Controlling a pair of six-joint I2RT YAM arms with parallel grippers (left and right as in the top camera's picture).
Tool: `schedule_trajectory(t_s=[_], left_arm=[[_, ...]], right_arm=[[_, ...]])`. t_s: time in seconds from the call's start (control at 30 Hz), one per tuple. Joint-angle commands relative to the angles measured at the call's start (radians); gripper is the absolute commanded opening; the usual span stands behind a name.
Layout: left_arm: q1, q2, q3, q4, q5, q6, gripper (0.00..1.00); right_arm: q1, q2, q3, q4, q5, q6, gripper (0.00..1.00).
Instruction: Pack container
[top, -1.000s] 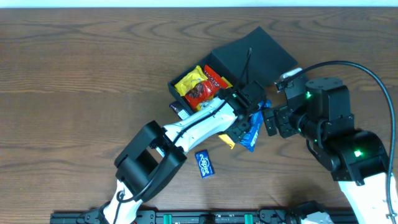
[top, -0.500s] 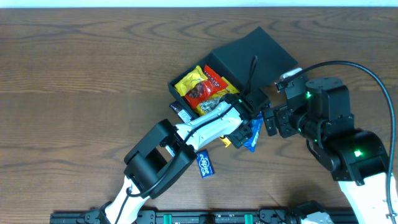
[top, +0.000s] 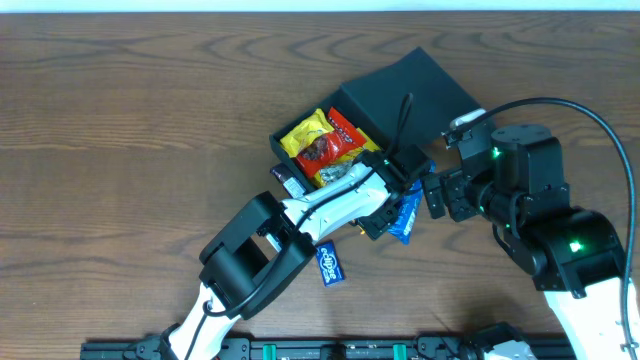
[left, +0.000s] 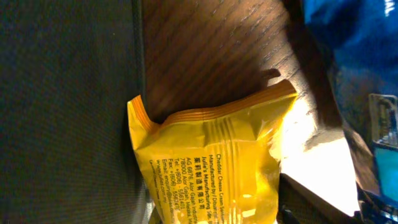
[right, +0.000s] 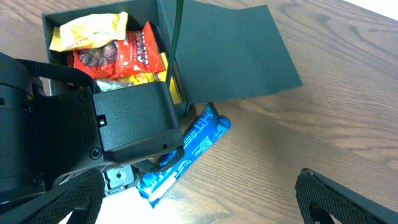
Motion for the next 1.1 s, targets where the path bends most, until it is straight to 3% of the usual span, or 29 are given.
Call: schedule_trajectory(t_s=[0.0,0.5,1.07], left_arm=[[-0.003,0.018,0.001,-0.003,-0.004,-0.006,0.66],[-0.003,0.004,0.013,-0.003,0.056,-0.010,0.51],[-0.003,-0.095,0.016,0.002,0.056,-0.010,0.47]], right_arm=[[-0.010,-0.002,-0.002,0.000,0.006,-0.013,0.99],[-0.010,-0.002,-0.002,0.000,0.006,-0.013,0.99],[-0.010,-0.002,-0.002,-0.001,0.006,-0.013,0.99]])
